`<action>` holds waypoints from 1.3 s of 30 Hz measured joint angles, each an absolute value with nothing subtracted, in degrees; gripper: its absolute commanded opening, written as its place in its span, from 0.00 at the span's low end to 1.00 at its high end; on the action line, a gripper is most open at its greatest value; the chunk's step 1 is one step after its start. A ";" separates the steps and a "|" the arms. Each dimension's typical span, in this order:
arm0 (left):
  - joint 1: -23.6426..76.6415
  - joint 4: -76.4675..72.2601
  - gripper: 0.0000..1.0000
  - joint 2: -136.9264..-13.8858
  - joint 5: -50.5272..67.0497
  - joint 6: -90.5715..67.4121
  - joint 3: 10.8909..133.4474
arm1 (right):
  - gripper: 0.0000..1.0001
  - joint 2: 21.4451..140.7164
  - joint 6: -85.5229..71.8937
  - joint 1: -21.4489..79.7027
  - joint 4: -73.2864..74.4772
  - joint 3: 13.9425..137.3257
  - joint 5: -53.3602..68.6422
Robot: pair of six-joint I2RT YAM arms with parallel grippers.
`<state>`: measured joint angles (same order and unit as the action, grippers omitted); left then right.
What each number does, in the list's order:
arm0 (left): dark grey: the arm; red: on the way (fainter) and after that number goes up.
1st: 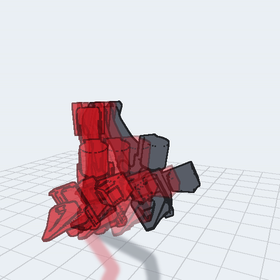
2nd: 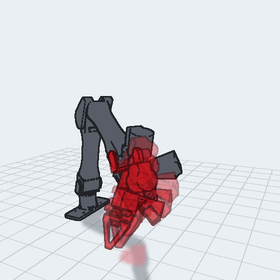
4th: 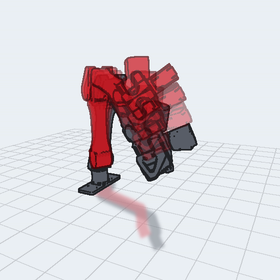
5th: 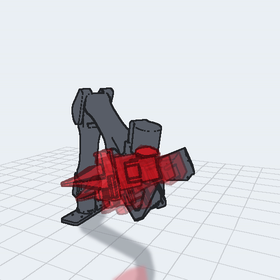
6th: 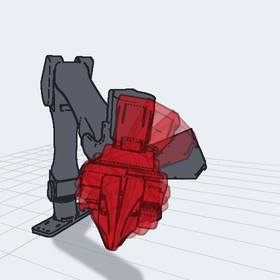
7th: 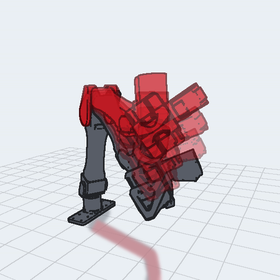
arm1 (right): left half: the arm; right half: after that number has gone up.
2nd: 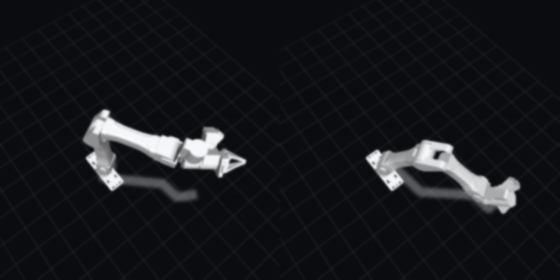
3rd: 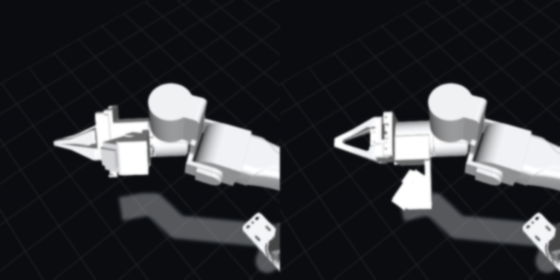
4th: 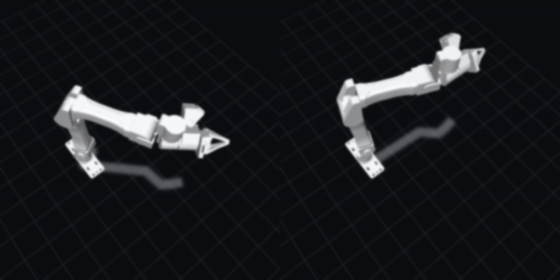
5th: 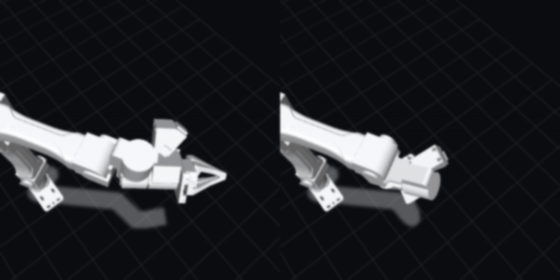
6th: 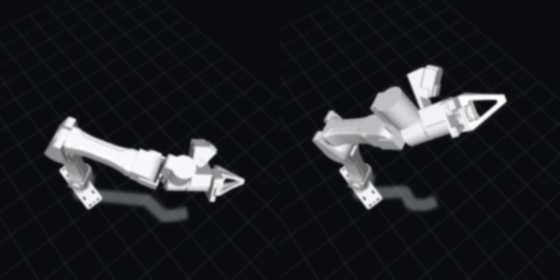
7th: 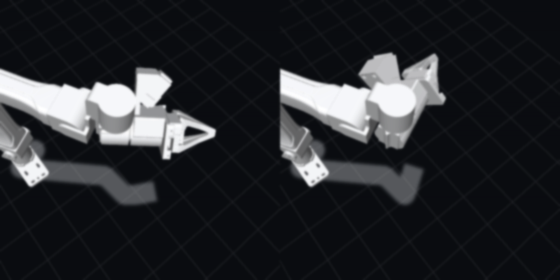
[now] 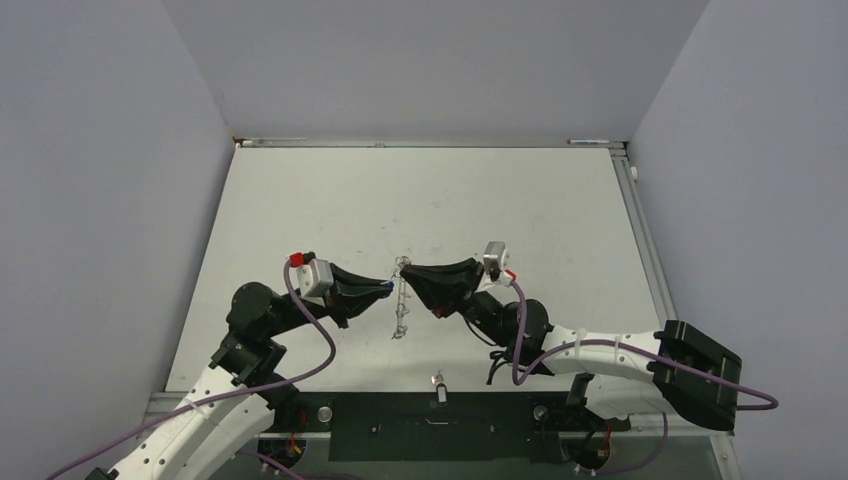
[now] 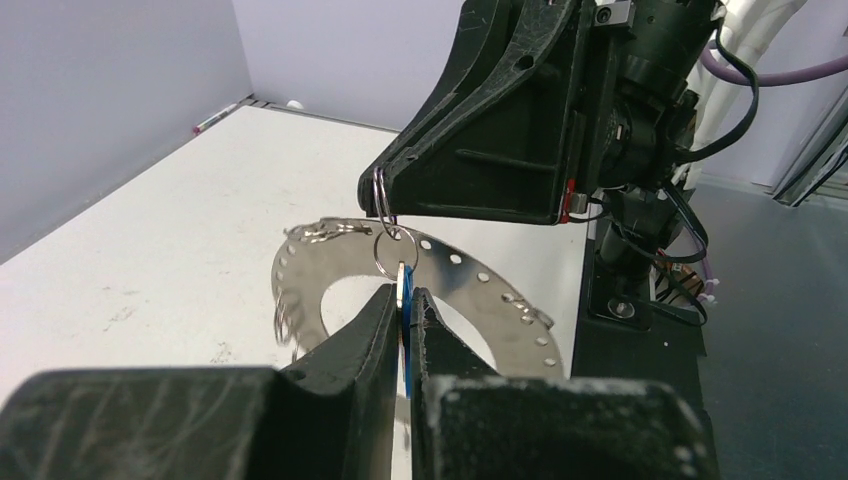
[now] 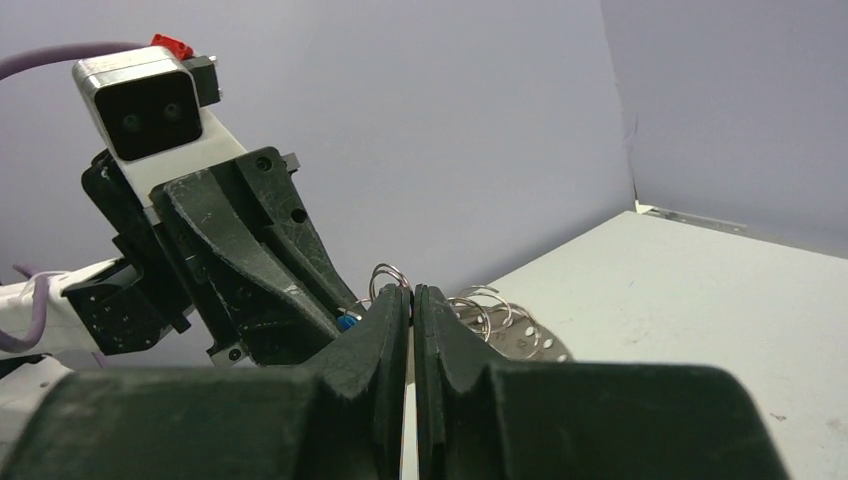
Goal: Put the keys on the keyring
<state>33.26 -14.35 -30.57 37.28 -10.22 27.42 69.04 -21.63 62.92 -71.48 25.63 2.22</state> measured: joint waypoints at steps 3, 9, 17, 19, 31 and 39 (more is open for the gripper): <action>33.26 -14.15 0.00 -30.57 36.64 -9.98 27.42 | 0.05 69.30 -21.87 64.05 -71.55 25.63 -1.39; 33.26 -13.28 0.00 -31.29 35.22 -9.56 27.81 | 0.05 69.91 -23.83 65.45 -68.84 26.85 -7.62; 33.21 -9.74 0.00 -32.53 32.62 -8.45 28.88 | 0.05 73.58 -24.56 70.63 -66.96 31.18 -17.98; 33.21 -8.67 0.00 -32.88 32.14 -8.25 29.02 | 0.05 74.48 -24.38 71.50 -67.09 32.08 -20.01; 33.21 -6.17 0.00 -32.60 30.41 -7.79 29.52 | 0.05 75.44 -23.11 72.47 -66.67 32.80 -23.55; 33.21 -4.64 0.00 -30.44 30.39 -7.18 29.54 | 0.05 75.40 -20.18 72.47 -65.30 32.80 -21.17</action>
<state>33.21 -4.64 -30.44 30.39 -7.18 29.54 75.40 -20.18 72.47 -65.30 32.80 -21.17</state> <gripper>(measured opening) 0.022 0.056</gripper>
